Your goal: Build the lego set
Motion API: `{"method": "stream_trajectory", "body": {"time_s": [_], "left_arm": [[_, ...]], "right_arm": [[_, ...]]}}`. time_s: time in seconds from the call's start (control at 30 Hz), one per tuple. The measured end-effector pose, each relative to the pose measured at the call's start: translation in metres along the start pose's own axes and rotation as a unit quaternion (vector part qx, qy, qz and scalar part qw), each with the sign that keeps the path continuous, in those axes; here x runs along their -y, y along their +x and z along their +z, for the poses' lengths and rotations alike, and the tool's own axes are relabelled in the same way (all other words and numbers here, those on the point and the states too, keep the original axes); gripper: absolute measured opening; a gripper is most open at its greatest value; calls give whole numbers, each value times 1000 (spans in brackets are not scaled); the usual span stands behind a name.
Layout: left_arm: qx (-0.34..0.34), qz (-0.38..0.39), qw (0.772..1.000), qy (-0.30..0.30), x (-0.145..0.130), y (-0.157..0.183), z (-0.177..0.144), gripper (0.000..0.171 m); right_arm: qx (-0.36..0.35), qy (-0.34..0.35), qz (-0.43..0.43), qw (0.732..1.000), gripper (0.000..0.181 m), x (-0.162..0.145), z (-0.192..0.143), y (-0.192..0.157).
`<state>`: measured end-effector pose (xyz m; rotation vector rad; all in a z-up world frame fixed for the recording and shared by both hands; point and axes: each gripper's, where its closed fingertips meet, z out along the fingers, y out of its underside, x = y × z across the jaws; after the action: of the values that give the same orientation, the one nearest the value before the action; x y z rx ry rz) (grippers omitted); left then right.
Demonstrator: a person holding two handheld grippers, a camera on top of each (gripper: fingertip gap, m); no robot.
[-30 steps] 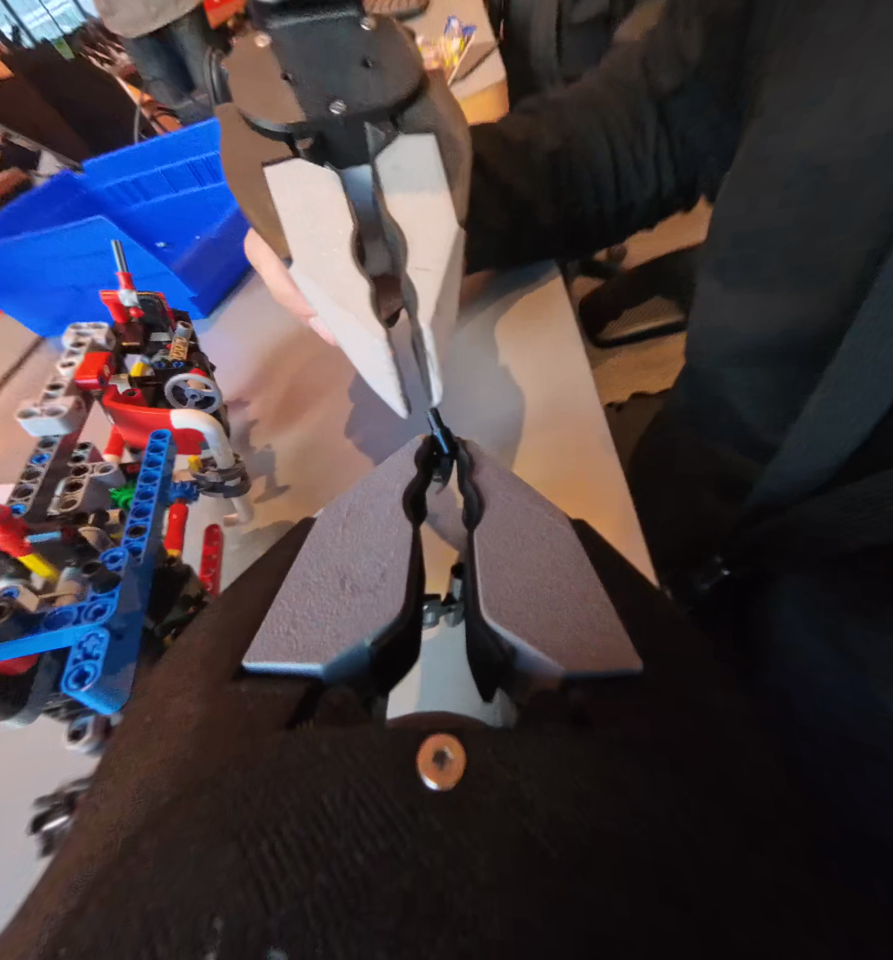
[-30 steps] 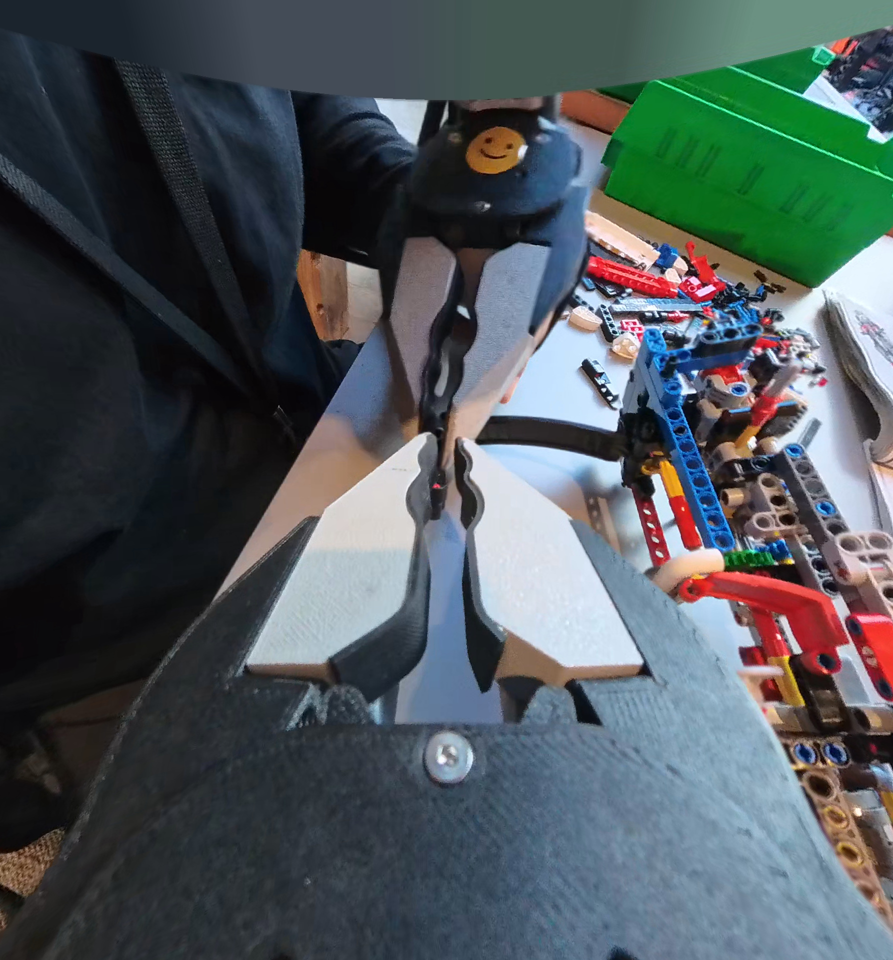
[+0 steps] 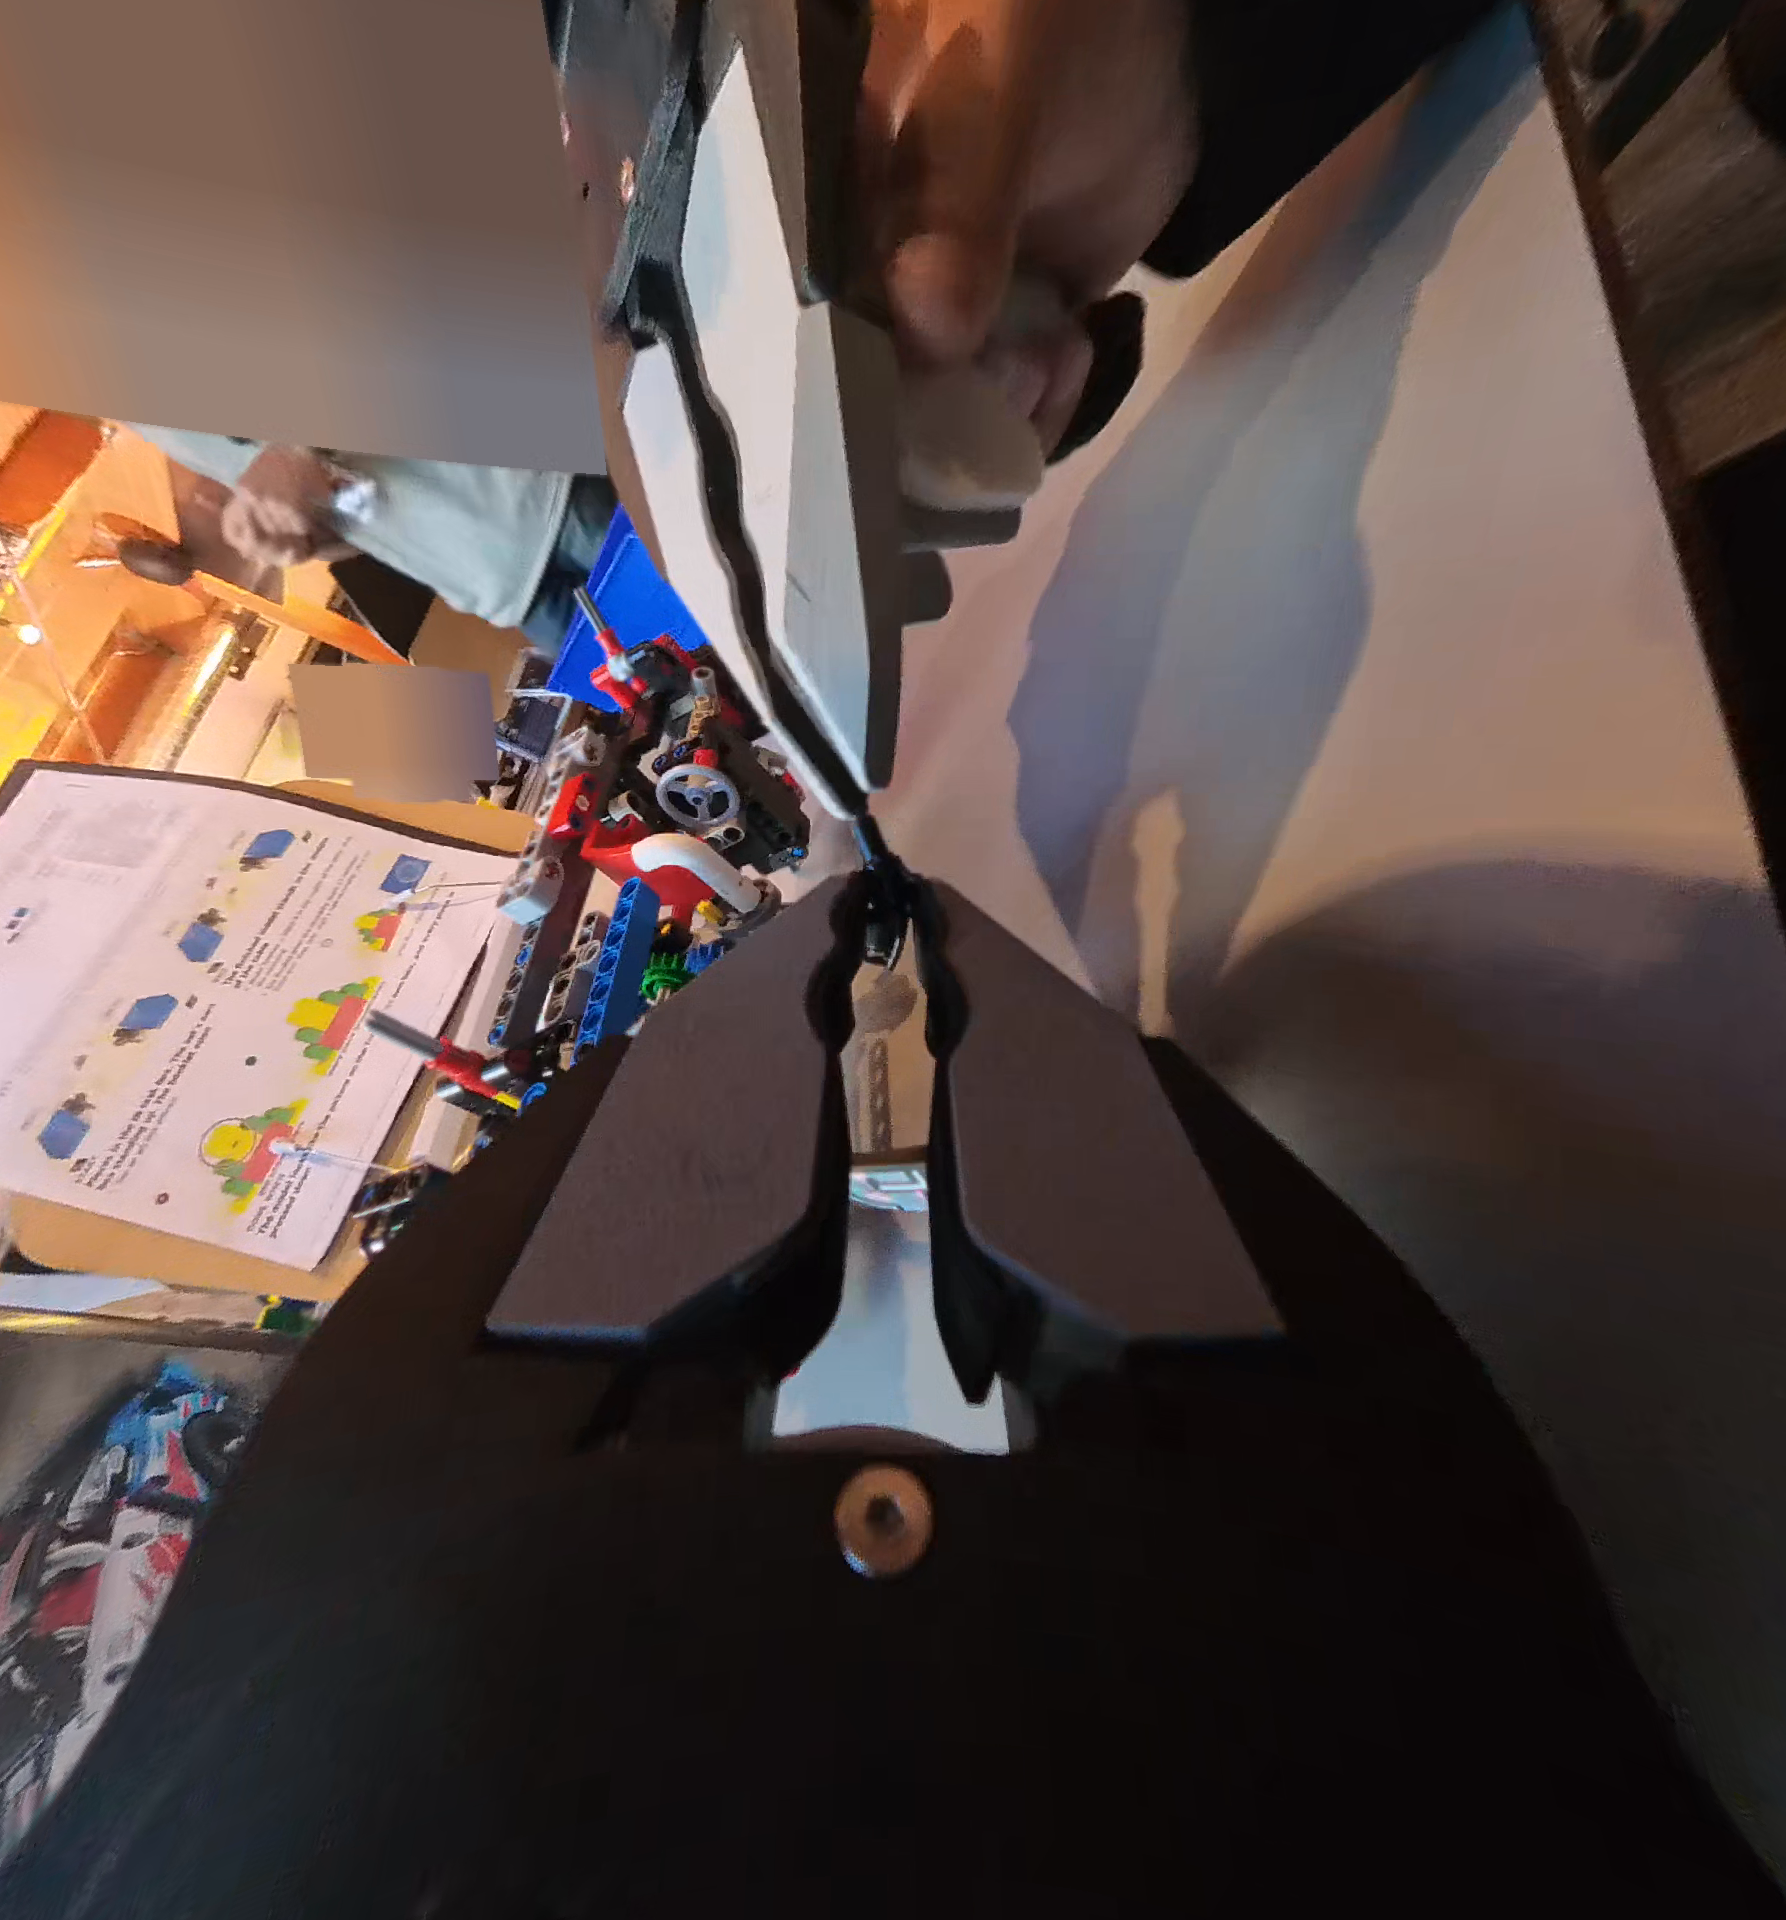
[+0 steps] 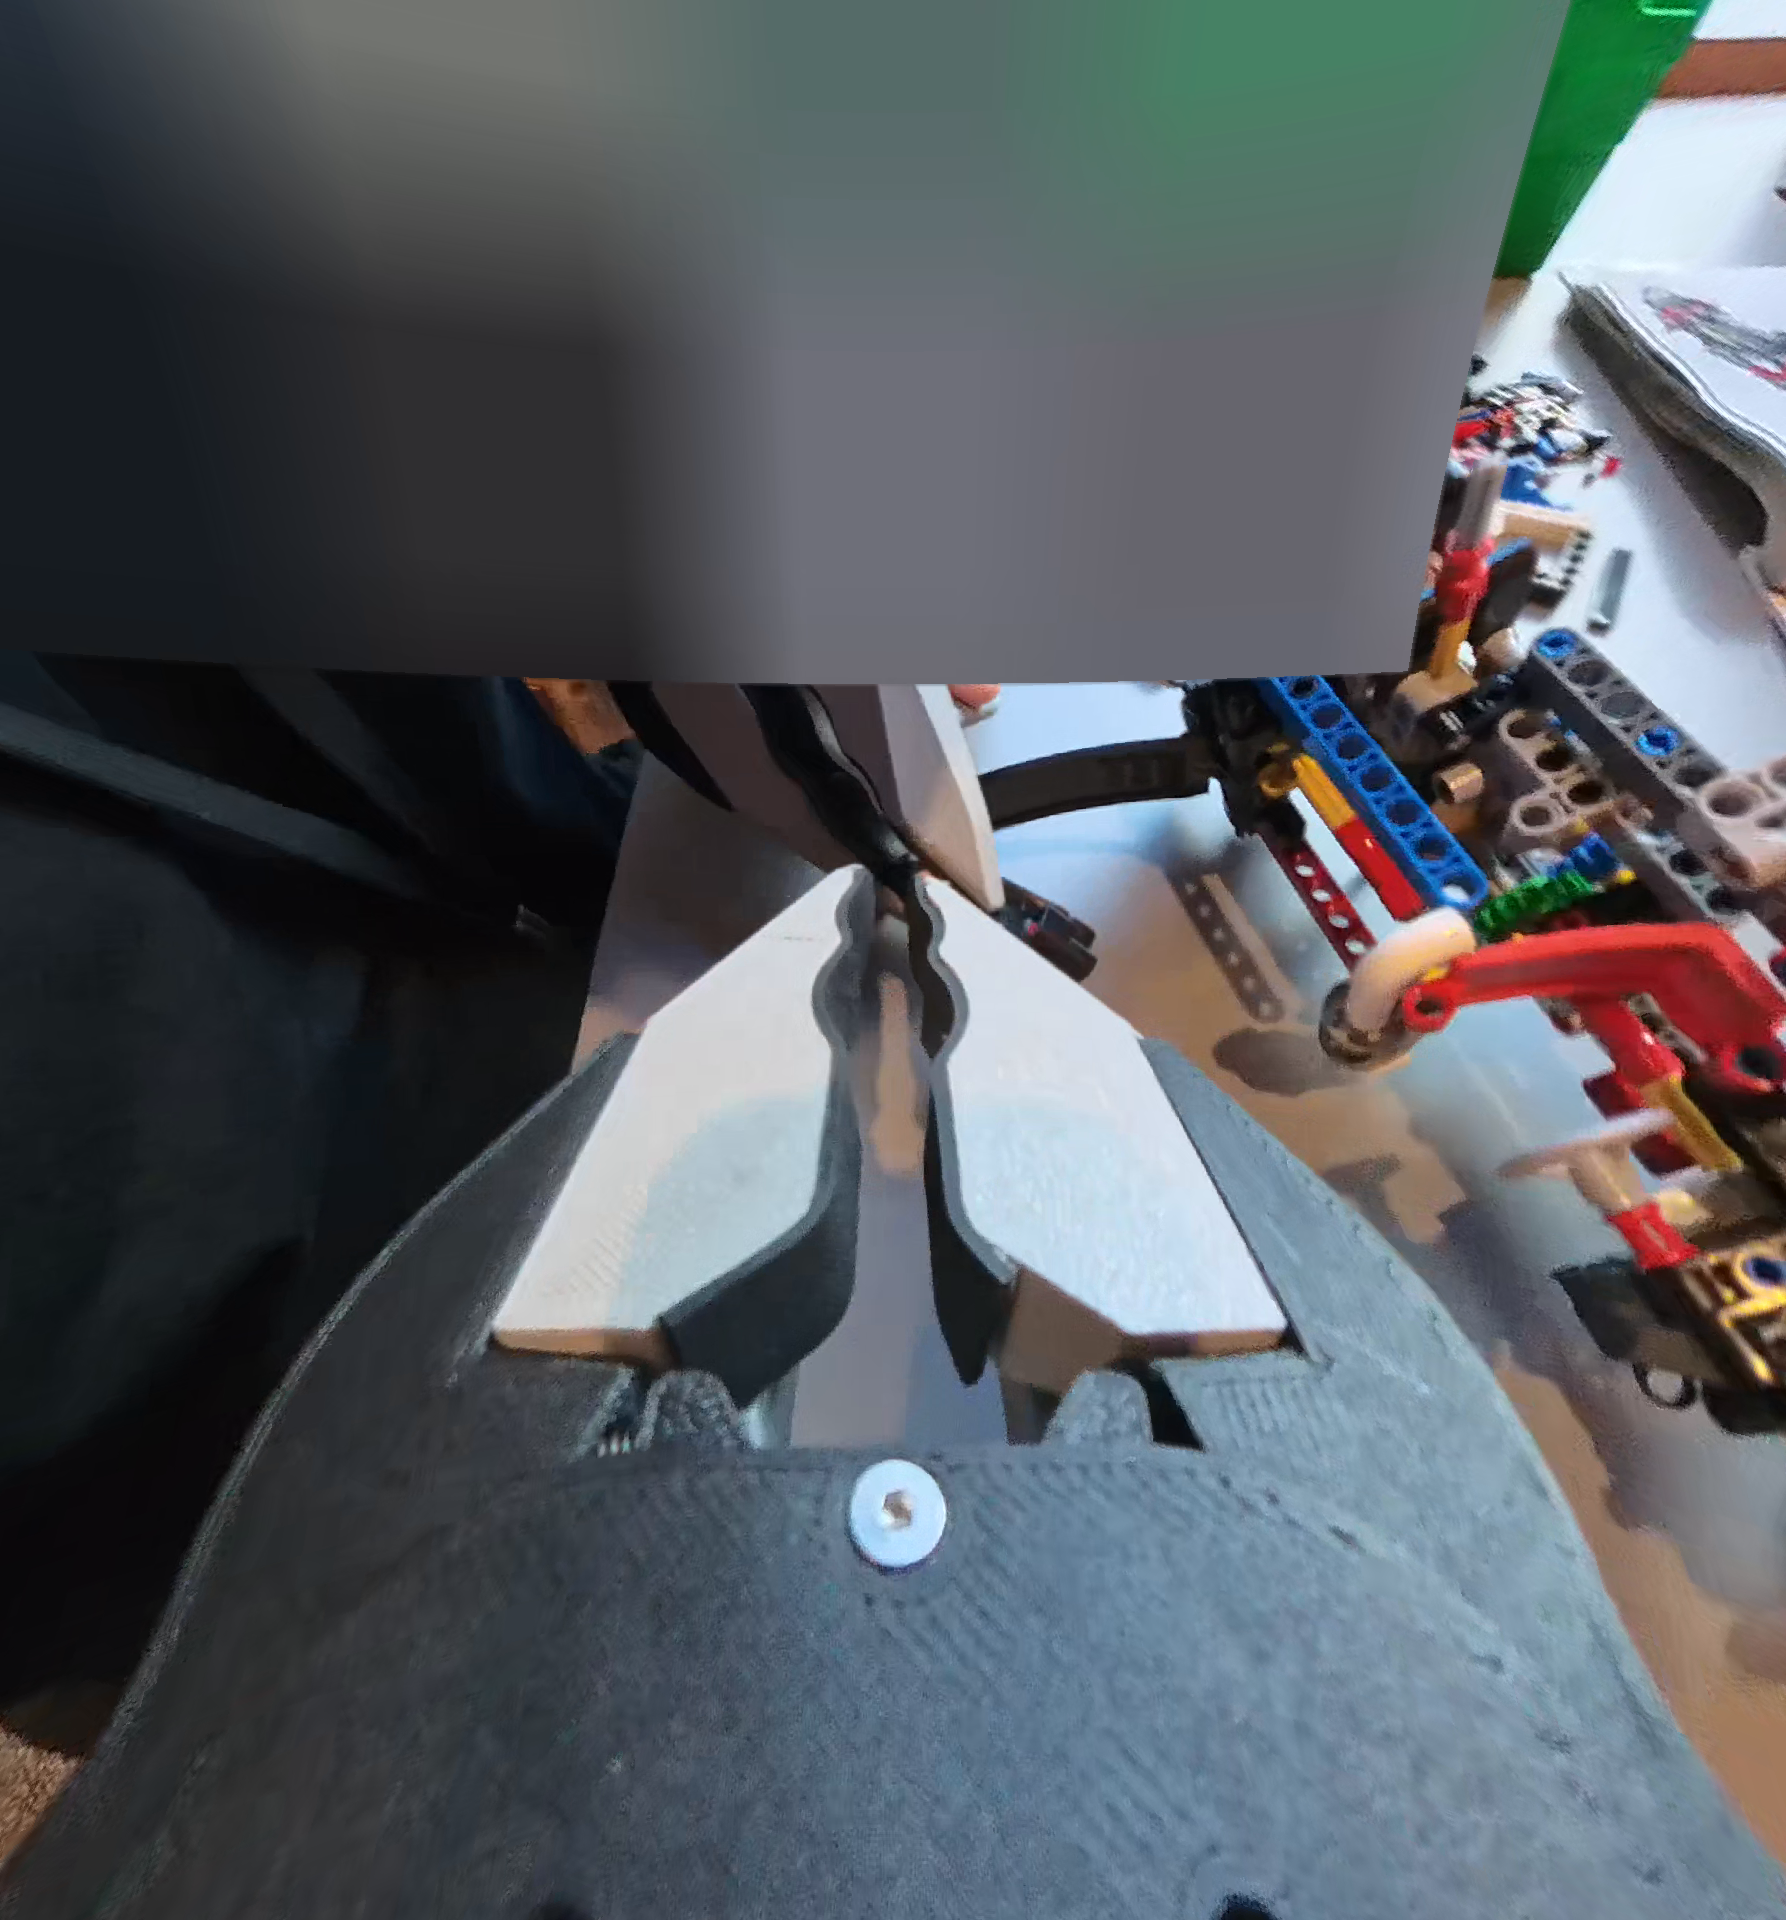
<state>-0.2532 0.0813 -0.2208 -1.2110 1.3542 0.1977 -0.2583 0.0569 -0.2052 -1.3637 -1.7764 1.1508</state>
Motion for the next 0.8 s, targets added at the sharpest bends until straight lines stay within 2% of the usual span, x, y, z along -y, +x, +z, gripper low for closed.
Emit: {"method": "stream_trajectory", "body": {"time_s": [0.23,0.53,0.8], "left_arm": [[19,41,999,-14,-3,0,2,6],[43,56,997,-27,-5,-5,4,6],[50,18,999,-6,1,-11,1,6]], "right_arm": [[-71,-10,13,997,2,-6,-3,9],[-75,9,47,996,1,-6,-2,9],[-79,21,50,995,1,1,0,9]]}}
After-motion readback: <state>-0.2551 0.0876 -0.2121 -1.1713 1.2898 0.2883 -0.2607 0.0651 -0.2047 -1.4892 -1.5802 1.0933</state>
